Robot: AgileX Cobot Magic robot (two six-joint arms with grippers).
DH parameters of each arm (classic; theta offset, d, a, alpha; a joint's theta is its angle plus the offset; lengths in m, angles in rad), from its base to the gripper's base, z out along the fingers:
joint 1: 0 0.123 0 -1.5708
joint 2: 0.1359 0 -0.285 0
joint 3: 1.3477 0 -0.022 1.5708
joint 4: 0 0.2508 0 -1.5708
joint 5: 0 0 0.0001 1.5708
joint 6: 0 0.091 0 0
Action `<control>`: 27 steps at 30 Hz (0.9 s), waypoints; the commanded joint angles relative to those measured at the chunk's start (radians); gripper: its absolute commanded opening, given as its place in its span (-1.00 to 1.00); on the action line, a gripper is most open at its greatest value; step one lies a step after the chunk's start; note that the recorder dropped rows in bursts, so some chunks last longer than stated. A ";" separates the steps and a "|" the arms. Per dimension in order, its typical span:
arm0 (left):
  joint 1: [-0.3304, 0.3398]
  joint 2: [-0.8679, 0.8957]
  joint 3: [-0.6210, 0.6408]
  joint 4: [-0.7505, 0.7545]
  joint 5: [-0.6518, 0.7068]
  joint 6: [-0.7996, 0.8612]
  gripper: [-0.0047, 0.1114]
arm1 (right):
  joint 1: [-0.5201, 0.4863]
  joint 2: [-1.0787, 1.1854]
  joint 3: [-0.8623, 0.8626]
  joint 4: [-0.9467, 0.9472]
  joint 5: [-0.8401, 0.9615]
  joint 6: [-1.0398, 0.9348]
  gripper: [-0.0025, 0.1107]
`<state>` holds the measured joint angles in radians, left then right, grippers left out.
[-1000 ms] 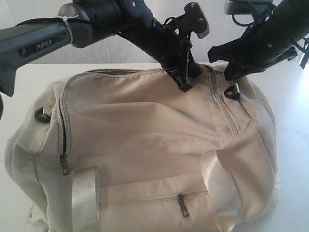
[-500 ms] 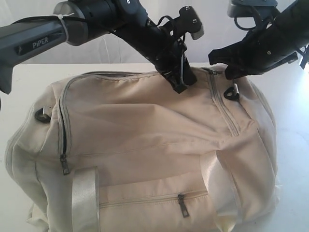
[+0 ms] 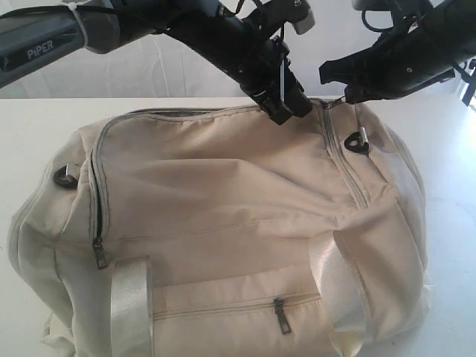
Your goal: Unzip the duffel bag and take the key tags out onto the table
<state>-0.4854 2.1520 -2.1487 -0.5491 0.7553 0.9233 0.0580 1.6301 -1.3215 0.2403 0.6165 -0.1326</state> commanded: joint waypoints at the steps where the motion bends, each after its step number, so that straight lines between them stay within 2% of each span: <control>1: 0.001 -0.023 -0.005 -0.026 0.025 0.023 -0.16 | -0.009 0.061 -0.054 -0.005 0.049 -0.001 -0.96; 7: 0.001 -0.005 -0.005 -0.022 0.025 0.041 -0.18 | -0.009 0.077 -0.066 -0.003 0.053 -0.001 -0.96; 16: 0.001 0.006 -0.005 -0.026 0.015 0.048 -0.53 | -0.009 0.077 -0.066 0.024 0.093 -0.001 -0.96; 27: 0.001 0.052 -0.005 0.016 -0.026 0.048 -0.51 | -0.009 0.077 -0.066 0.031 0.128 -0.013 -0.96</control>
<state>-0.4854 2.1927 -2.1487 -0.5419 0.7358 0.9699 0.0580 1.7093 -1.3847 0.2667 0.7368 -0.1366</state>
